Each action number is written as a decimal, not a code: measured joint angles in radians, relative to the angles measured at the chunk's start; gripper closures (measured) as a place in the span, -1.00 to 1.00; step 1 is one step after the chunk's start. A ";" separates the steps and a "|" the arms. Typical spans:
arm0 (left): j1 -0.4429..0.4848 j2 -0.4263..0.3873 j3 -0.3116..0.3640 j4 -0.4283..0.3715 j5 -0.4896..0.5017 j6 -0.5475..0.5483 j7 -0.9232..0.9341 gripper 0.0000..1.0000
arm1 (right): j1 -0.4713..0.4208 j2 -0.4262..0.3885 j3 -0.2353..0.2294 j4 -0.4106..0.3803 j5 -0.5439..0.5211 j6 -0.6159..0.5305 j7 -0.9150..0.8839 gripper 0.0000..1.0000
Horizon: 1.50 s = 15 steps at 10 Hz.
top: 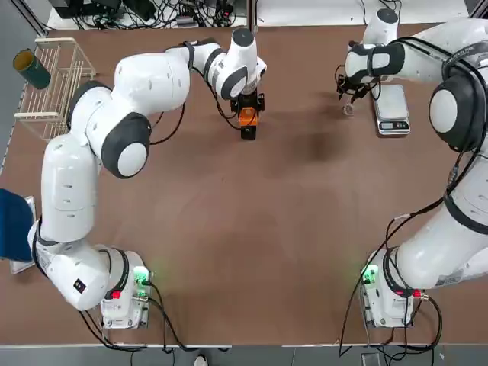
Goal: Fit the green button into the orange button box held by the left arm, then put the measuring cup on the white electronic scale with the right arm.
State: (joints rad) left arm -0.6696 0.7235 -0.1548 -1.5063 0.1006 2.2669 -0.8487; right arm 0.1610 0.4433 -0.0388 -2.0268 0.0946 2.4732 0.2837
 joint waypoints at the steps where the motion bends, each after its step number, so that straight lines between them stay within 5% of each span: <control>1: 0.001 0.000 0.001 0.000 0.000 -0.007 0.001 -0.73 | 0.000 0.005 0.000 0.000 0.000 0.006 0.000 -0.17; 15: 0.009 -0.002 0.004 0.013 0.007 -0.045 0.005 -0.73 | -0.005 0.027 -0.006 0.000 0.000 0.044 0.000 0.35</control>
State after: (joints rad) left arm -0.6607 0.7213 -0.1511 -1.4935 0.1073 2.2219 -0.8435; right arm 0.1565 0.4698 -0.0447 -2.0271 0.0946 2.5172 0.2840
